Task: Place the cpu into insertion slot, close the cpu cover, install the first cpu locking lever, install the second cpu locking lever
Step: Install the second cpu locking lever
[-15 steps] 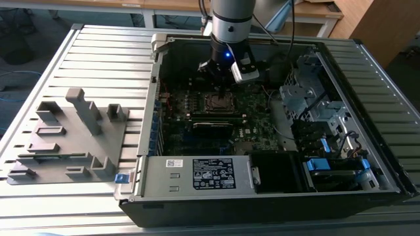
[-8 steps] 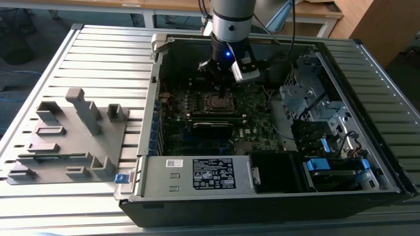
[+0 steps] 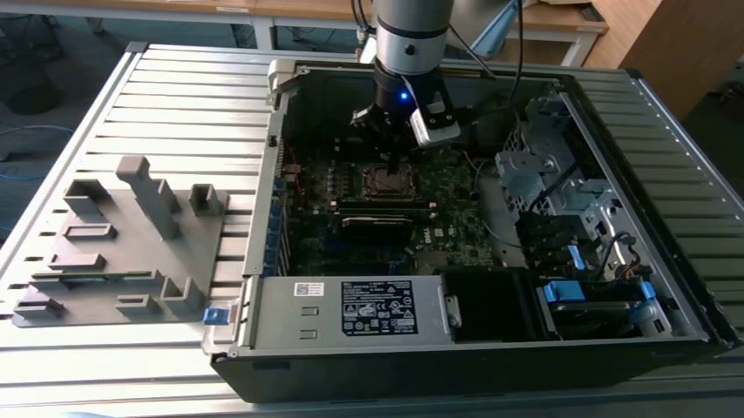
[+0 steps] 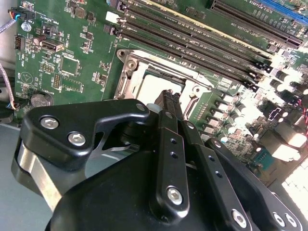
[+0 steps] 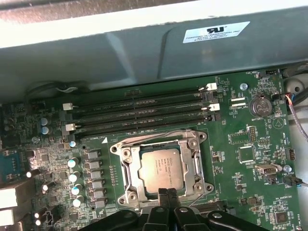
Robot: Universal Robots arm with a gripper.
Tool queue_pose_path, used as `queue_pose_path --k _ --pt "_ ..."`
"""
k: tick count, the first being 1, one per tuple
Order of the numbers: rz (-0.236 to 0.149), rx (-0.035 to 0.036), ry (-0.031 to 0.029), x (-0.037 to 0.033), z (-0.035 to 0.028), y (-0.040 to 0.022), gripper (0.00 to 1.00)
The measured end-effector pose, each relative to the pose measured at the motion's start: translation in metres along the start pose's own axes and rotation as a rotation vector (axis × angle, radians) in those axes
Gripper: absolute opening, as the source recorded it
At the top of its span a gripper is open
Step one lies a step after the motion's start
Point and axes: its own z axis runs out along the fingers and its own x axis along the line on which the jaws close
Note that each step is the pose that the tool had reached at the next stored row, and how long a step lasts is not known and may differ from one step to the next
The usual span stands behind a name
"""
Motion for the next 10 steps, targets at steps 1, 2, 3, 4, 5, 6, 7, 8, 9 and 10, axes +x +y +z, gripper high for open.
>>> queue_pose_path --k 1,2,3,4,5,6,7,8,9,10 --pt "0.000 0.0001 0.0001 0.0000 0.0000 0.0000 0.11" --pt "0.000 0.0001 0.0001 0.0000 0.0000 0.0000 0.11" --pt "0.000 0.0001 0.0001 0.0000 -0.0002 -0.0001 0.11" --pt "0.000 0.0002 0.0001 0.0000 -0.0007 -0.0001 0.11" --pt "0.000 -0.0001 0.0001 0.0000 -0.0011 -0.0001 0.11" --pt "0.000 -0.0003 0.0001 0.0000 -0.0015 0.0000 0.11" --pt "0.000 -0.0005 0.0000 -0.0001 -0.0015 0.0000 0.11" --pt "0.000 -0.0006 0.0000 -0.0001 -0.0015 0.0000 0.11" --pt "0.000 -0.0006 0.0000 -0.0001 -0.0015 0.0000 0.11" --pt "0.000 -0.0004 0.0001 0.0000 -0.0016 0.0000 0.11"
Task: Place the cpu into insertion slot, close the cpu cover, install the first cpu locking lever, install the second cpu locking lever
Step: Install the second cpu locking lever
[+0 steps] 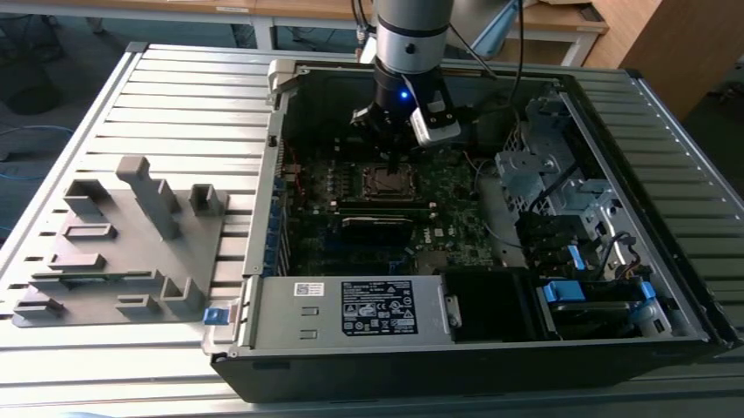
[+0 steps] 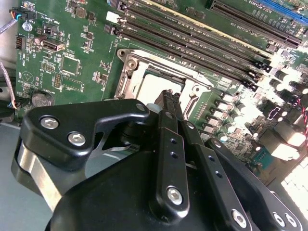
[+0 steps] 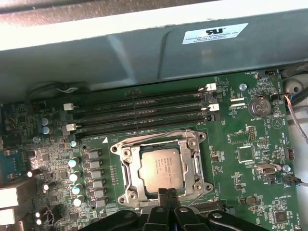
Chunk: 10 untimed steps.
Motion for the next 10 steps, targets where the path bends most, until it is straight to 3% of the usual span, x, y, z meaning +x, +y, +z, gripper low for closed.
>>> queue_pose_path --k 10 --pt "0.000 0.0000 0.0000 -0.0003 0.0000 -0.0020 0.11"
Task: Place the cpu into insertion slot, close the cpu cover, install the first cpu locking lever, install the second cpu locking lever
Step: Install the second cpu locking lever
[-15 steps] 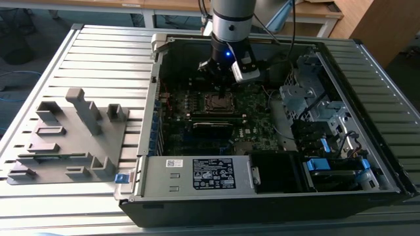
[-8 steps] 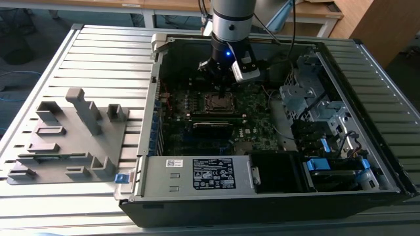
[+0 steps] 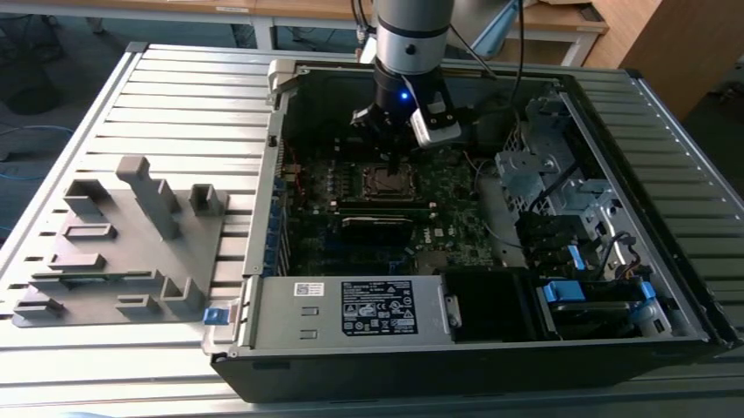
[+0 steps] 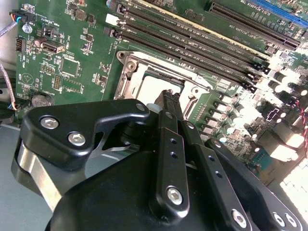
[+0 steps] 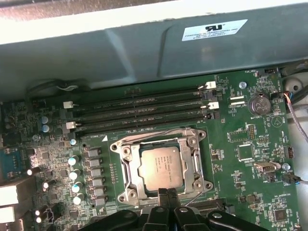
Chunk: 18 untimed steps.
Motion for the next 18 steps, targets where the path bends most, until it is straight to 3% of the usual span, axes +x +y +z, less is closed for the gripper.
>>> queue_pose_path --k 12,18 --pt "0.000 -0.0002 -0.0001 -0.0004 0.0004 -0.0022 0.11" --pt "0.000 0.0000 0.0000 -0.0011 0.0003 -0.0067 0.11"
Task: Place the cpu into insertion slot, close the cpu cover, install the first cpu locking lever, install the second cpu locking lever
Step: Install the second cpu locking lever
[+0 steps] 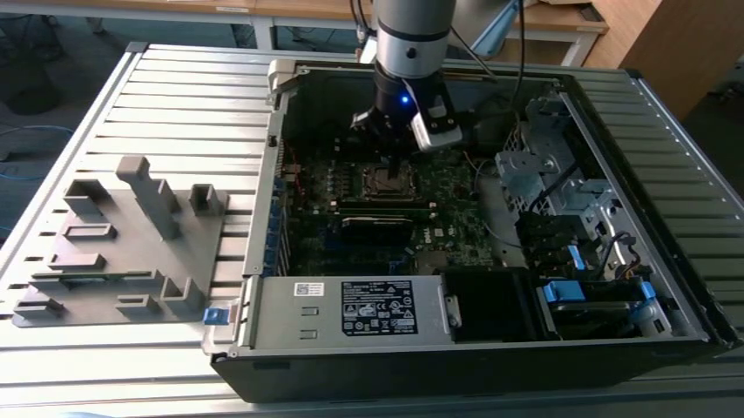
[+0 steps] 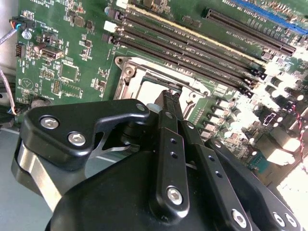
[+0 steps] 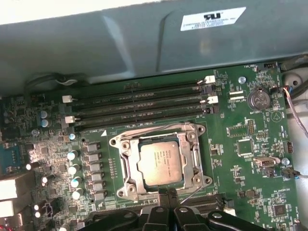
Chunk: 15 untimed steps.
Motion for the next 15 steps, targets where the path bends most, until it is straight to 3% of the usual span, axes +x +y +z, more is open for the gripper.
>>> queue_pose_path --k 15 --pt "0.000 0.0000 0.0000 -0.0018 0.0001 -0.0112 0.11"
